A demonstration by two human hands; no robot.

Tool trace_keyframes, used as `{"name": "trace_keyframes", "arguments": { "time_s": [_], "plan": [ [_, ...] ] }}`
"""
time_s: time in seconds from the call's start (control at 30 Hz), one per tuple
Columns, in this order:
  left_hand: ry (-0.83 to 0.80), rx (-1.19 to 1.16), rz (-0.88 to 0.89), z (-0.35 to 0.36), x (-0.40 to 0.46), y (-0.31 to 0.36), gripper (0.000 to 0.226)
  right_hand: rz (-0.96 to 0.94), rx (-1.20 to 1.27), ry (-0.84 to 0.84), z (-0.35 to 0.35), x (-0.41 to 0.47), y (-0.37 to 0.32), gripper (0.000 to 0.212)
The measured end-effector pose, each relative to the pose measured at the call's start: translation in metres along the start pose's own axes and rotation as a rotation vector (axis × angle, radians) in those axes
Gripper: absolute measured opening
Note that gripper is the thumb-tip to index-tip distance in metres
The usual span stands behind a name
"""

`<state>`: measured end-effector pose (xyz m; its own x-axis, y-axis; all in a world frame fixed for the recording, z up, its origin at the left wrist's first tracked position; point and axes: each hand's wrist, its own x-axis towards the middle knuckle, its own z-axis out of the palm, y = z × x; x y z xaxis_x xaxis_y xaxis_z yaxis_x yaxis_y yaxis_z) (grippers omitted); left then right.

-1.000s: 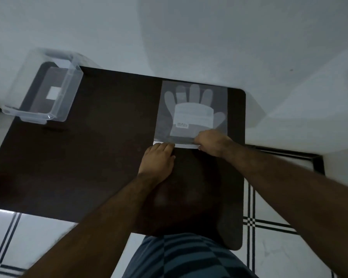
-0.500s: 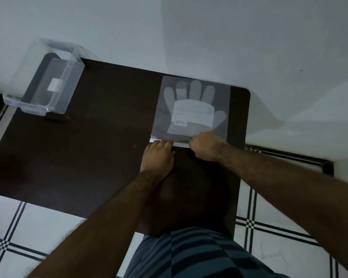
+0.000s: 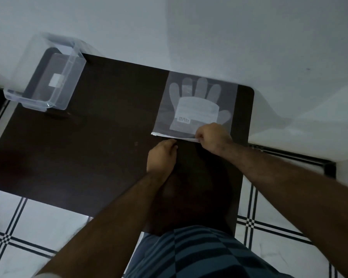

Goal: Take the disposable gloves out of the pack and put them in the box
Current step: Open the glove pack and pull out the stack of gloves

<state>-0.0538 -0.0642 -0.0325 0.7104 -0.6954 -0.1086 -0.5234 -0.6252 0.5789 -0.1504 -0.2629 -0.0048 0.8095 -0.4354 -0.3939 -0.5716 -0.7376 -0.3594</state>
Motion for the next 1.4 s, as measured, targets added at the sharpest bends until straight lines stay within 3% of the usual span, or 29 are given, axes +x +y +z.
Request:
{"name": "trace_keyframes", "arguments": {
  "time_s": [0.17,0.27,0.57,0.97,1.17,1.4],
  "plan": [
    [0.107,-0.635,-0.728,0.001,0.017,0.011,0.008,0.068,0.17,-0.027,-0.004,0.006,0.003,0.009],
    [0.15,-0.938,-0.903,0.006,0.023,0.017,0.017,0.122,0.242,-0.079,-0.007,0.011,0.006,0.01],
    [0.286,-1.231,-0.994,0.016,0.027,0.036,0.042,0.229,0.345,-0.286,-0.021,0.023,0.0,0.009],
    [0.237,-1.322,-0.966,0.016,0.026,0.043,0.049,0.121,0.293,-0.294,-0.022,0.039,-0.026,0.006],
    [0.206,-1.278,-0.965,0.014,0.027,0.047,0.056,0.078,0.224,-0.333,-0.019,0.043,-0.03,0.005],
    [0.175,-1.034,-0.915,0.008,0.034,0.048,0.064,0.082,0.213,-0.338,-0.016,0.044,-0.03,0.004]
  ]
}}
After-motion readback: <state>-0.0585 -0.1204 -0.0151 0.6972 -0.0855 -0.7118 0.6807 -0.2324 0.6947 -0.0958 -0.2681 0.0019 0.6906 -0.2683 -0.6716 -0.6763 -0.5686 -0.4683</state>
